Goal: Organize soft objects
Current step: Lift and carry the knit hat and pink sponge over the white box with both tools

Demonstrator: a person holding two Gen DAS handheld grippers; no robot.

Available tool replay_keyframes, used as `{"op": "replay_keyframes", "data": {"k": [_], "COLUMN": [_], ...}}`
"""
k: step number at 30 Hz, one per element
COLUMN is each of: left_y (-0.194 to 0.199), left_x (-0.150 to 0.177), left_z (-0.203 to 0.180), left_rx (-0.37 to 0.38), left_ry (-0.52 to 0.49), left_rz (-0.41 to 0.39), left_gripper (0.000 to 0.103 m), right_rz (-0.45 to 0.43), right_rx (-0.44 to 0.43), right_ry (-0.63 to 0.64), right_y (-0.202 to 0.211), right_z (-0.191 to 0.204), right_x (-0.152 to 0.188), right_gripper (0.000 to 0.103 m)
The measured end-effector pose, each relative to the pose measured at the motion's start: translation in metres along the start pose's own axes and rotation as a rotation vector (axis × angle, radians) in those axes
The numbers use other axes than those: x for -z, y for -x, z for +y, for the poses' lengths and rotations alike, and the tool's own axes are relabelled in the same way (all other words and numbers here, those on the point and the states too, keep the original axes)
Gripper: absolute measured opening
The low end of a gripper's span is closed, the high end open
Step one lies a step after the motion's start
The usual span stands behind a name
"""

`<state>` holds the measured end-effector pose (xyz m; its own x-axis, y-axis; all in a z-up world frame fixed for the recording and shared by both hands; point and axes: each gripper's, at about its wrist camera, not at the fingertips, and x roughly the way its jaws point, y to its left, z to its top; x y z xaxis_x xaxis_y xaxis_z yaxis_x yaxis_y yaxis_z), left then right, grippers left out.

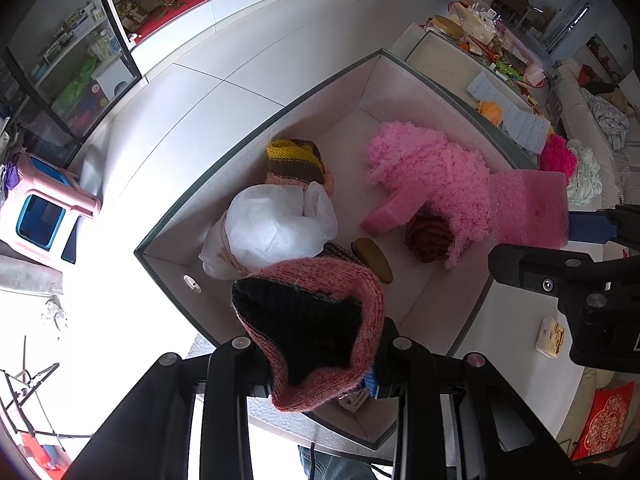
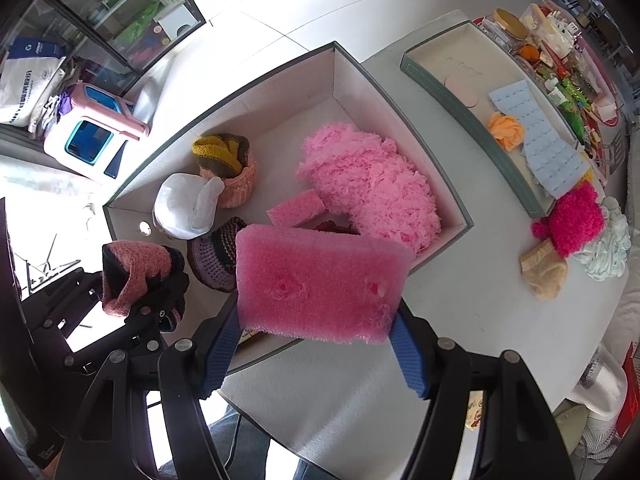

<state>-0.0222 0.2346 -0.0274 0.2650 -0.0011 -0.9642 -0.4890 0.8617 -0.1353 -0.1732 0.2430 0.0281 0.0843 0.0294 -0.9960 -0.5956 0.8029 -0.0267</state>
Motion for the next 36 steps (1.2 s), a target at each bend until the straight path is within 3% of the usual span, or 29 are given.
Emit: {"op": "replay_keyframes", "data": {"k": [36], "left_y": [-0.015], "left_x": [-0.007], "left_z": [-0.006], "left_rx": [-0.021], "left_ry": [-0.041], "left_rz": [0.033], "left_gripper": [0.033], "right_rz": [0.048], "right_rx": [0.003], "right_ry": [-0.013], "right_y": [-0.025], "right_z": [-0.001], "right_x": [-0.013], "right_gripper": [0.073]}}
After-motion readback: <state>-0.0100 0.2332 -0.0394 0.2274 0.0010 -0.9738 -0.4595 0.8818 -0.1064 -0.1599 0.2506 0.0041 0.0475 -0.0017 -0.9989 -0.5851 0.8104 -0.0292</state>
